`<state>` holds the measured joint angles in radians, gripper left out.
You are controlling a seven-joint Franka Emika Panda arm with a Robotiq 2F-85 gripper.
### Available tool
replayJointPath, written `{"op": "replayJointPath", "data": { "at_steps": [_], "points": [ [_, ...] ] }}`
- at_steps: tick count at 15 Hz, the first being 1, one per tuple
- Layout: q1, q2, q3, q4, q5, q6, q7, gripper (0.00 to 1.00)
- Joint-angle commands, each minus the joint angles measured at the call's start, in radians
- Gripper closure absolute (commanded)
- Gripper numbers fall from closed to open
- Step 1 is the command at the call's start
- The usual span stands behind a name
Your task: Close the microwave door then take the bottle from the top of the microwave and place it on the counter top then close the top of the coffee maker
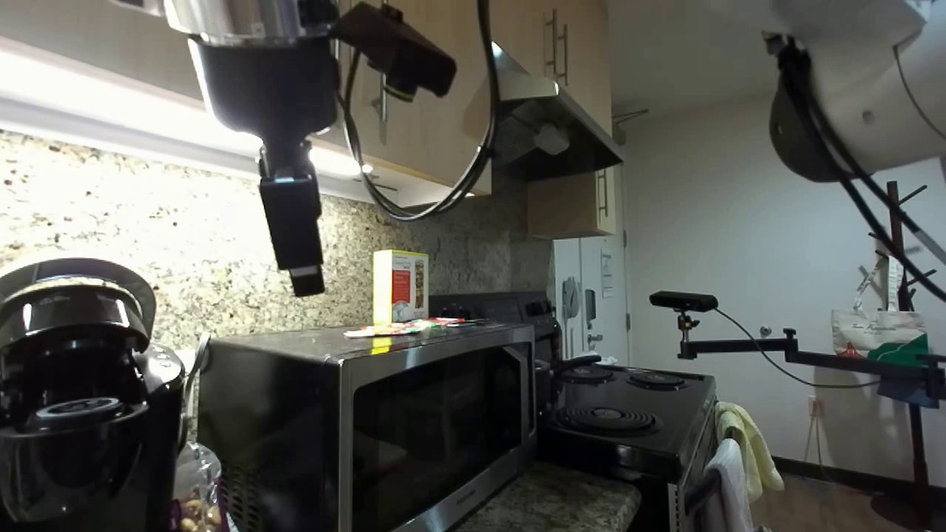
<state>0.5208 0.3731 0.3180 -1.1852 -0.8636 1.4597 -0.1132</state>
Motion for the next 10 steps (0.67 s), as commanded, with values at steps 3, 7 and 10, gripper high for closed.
{"op": "replayJointPath", "data": {
  "at_steps": [3,7,10],
  "points": [
    [0.089,0.244,-0.018,0.349,-0.180,0.003,-0.358,0.00],
    [0.123,0.331,-0.032,0.472,-0.279,0.126,-0.554,0.00],
    [0.145,0.312,-0.093,0.428,-0.214,0.132,-0.505,0.00]
  ]
}}
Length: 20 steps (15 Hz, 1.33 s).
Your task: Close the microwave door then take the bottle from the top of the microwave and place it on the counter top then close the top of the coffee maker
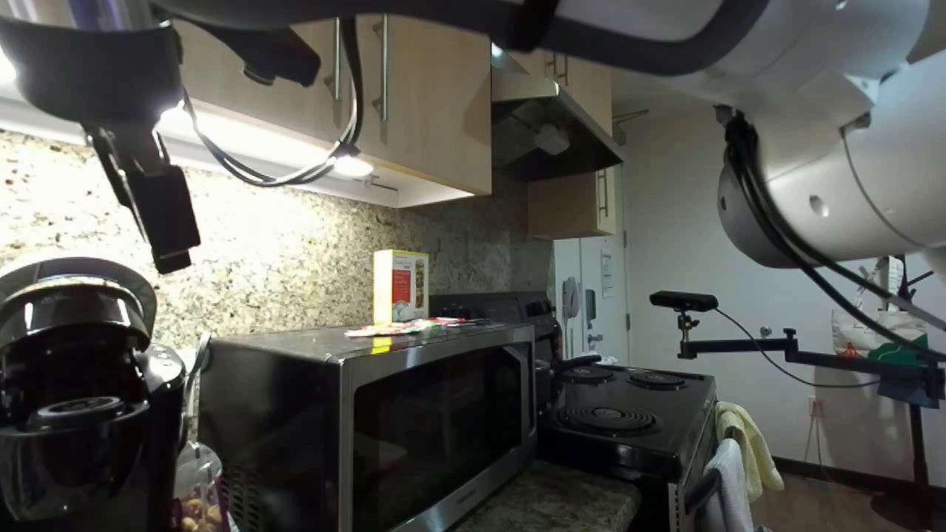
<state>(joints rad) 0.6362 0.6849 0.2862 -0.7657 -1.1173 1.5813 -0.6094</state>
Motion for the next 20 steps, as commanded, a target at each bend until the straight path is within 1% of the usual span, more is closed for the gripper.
{"op": "replayJointPath", "data": {
  "at_steps": [1,2,3,4,7,10,11,14,16,20],
  "points": [
    [0.030,0.001,-0.062,0.014,0.040,0.011,-0.018,0.00],
    [0.030,0.001,-0.063,0.018,0.041,0.011,-0.024,0.00],
    [0.016,0.008,-0.052,0.028,0.038,0.092,-0.041,0.00],
    [-0.028,0.008,0.001,0.009,-0.012,0.197,-0.025,0.00],
    [-0.062,0.038,-0.011,0.034,0.003,0.396,0.031,0.00],
    [-0.109,0.051,0.003,0.027,0.042,0.500,0.059,0.00],
    [-0.096,0.060,-0.043,0.045,0.117,0.518,0.037,0.00],
    [-0.123,0.062,-0.048,0.041,0.262,0.532,-0.011,0.00],
    [-0.133,0.061,-0.049,0.043,0.364,0.495,-0.066,0.00],
    [-0.150,0.077,-0.074,0.063,0.497,0.497,-0.204,0.00]
  ]
}}
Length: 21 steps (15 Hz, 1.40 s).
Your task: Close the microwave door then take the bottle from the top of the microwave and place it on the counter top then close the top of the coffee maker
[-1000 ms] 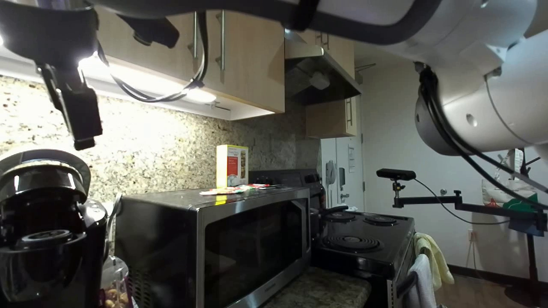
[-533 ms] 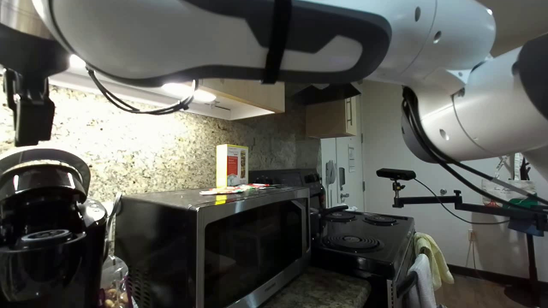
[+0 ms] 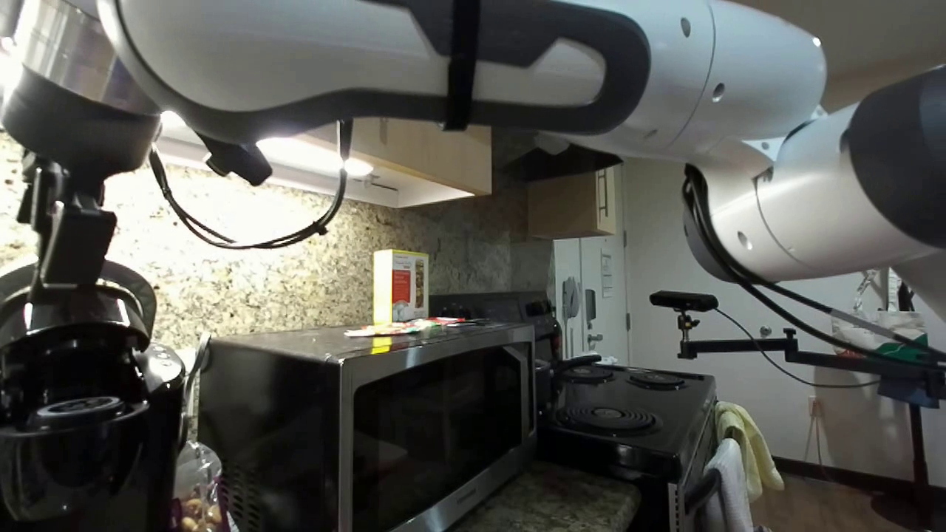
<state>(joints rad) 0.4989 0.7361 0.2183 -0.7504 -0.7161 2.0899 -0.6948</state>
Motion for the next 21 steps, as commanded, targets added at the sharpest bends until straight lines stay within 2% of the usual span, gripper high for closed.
{"op": "replayJointPath", "data": {
  "at_steps": [1,3,4,5,7,12,19,21],
  "points": [
    [-0.014,0.030,-0.018,0.050,0.119,-0.016,-0.158,0.00],
    [0.019,0.036,-0.081,0.055,0.097,-0.055,-0.173,0.00],
    [0.032,0.055,-0.076,0.085,0.042,-0.112,-0.160,0.00],
    [0.000,0.012,-0.059,0.005,0.072,-0.037,-0.126,0.00],
    [0.017,0.030,-0.072,0.034,0.050,-0.055,-0.138,0.00],
    [-0.004,0.054,-0.054,0.047,0.079,-0.013,-0.162,0.00],
    [0.014,0.068,-0.111,0.048,0.021,0.038,-0.128,0.00],
    [0.031,0.077,-0.150,0.050,-0.036,0.068,-0.118,0.00]
  ]
}}
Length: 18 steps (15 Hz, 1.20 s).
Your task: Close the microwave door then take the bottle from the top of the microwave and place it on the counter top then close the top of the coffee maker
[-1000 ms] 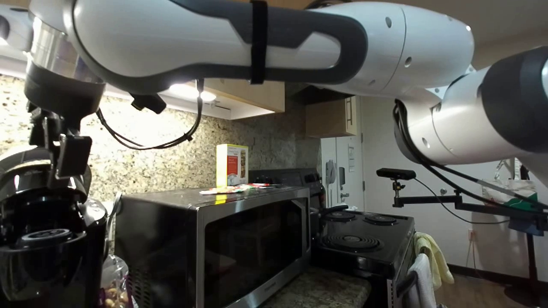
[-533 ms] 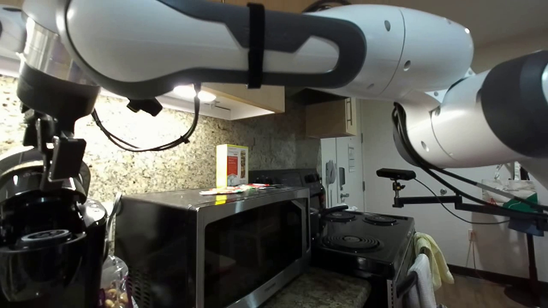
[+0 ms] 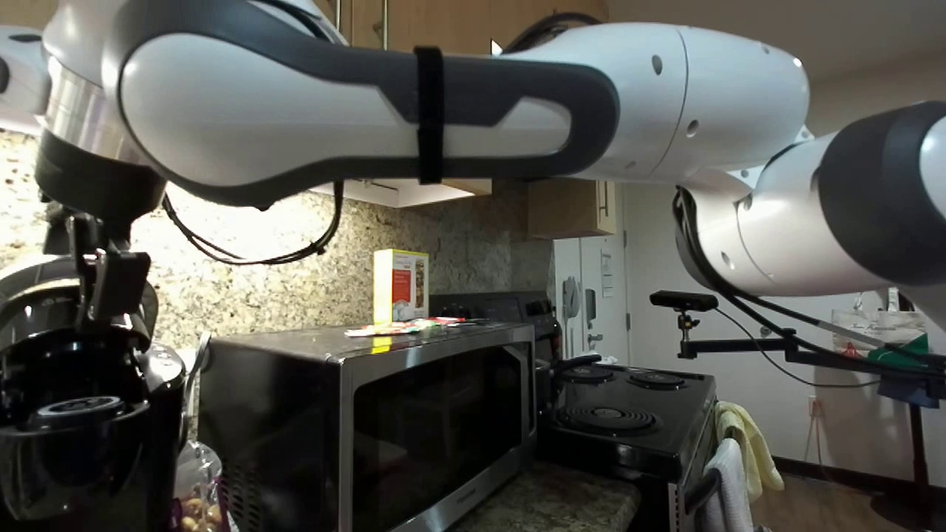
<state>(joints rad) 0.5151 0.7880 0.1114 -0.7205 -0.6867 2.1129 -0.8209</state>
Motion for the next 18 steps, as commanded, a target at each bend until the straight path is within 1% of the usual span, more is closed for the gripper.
{"op": "replayJointPath", "data": {
  "at_steps": [1,2,4,8,12,14,17,18],
  "points": [
    [0.019,0.032,-0.057,0.022,-0.089,0.063,0.010,0.00],
    [0.022,0.035,-0.065,0.024,-0.102,0.066,0.013,0.00],
    [0.013,0.039,-0.050,0.020,-0.075,0.056,0.007,0.00],
    [-0.013,0.028,0.032,0.006,0.031,0.054,-0.050,0.00],
    [-0.048,0.024,0.151,-0.003,0.176,0.061,-0.147,0.00],
    [-0.067,0.024,0.203,-0.004,0.240,0.042,-0.190,0.00],
    [-0.089,0.020,0.244,-0.011,0.297,0.040,-0.218,0.00],
    [-0.079,0.017,0.227,-0.011,0.269,0.067,-0.227,0.00]
  ]
}}
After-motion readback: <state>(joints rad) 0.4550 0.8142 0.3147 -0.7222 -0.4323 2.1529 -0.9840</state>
